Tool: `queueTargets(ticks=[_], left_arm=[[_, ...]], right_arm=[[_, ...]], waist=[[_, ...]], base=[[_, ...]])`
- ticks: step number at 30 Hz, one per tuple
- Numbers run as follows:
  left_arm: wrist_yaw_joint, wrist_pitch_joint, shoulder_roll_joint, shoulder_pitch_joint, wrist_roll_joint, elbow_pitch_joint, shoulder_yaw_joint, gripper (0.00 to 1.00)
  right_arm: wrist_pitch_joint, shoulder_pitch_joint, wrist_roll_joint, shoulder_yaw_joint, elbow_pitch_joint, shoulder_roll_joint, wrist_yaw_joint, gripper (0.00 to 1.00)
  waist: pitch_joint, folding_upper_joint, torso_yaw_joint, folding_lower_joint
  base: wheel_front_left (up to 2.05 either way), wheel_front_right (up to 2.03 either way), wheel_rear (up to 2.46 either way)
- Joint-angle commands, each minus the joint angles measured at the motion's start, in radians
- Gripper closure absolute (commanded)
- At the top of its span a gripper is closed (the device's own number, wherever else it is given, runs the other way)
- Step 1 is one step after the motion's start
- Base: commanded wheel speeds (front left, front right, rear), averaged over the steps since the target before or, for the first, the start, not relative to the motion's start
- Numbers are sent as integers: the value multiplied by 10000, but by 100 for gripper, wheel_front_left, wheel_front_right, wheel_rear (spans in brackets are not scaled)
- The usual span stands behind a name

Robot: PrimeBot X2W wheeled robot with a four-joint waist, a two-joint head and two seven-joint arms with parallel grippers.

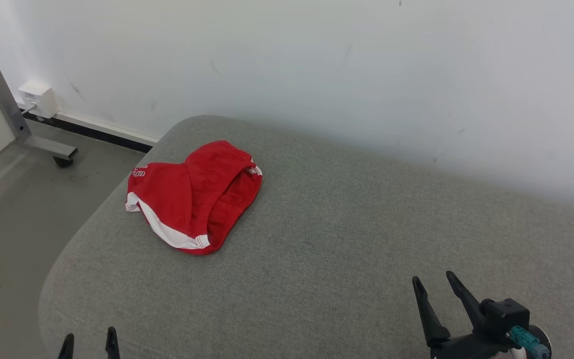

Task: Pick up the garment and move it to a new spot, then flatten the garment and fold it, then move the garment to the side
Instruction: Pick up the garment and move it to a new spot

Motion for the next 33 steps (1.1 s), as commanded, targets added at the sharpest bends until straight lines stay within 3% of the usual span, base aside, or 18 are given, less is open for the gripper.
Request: queueTargets(ticks=[1,9,26,33], left_arm=[[-78,-5,-11,-159,-128,148,34,0],[-249,220,244,-1607,-665,1355,181,0],[-654,1938,1291,-7922,-3676,5565,1576,0],[-192,2810,1811,-9192,-4214,7060,2005,0]], right_arm=[[-43,49,-5,19,-13,-74,-22,0],[-31,-152,-140,146,-243,-243,-22,0],[890,-1985,-509,1115,-2693,-1090,-22,0],[1090,-2299,-701,1198,-3451,-1195,-22,0]], waist=[[47,0,-22,0],[711,0,-325,0],[4939,0,-2401,0],[5972,0,-3044,0]], base=[[0,0,0],[0,0,0],[0,0,0],[0,0,0]])
